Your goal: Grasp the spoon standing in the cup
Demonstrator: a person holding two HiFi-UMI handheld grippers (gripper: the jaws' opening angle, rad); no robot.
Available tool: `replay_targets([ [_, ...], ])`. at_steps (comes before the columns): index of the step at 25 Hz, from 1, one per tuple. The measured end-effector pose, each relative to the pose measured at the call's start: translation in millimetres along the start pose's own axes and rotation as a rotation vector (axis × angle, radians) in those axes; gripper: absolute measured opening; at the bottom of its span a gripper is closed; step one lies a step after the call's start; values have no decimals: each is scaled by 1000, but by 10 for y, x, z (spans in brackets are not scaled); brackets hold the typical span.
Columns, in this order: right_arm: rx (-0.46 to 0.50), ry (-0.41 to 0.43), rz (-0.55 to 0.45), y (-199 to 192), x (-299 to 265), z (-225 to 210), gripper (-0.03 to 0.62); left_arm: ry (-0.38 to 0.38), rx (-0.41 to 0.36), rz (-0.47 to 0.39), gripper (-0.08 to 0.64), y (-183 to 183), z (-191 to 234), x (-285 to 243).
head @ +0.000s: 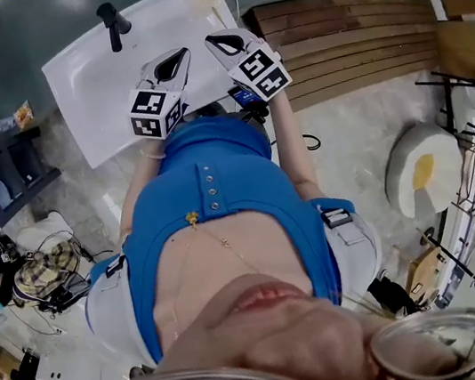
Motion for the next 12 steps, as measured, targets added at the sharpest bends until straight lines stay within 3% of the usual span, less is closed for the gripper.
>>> replay_targets([
  [7, -8, -45, -92, 165, 110, 41, 2, -10, -24, -20, -6, 63, -28, 2],
  [12, -19, -27, -117, 185, 136, 96, 2, -17, -53, -30, -6, 115, -59, -4],
])
Point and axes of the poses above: the fingertips, and each gripper's own axes: x backward along the fingers, z to its left, y out of its top, the point moved 4 cm from there along x, backward along the fingers, and after that the axes turned 10 degrees about y, right-handed, at the moved point
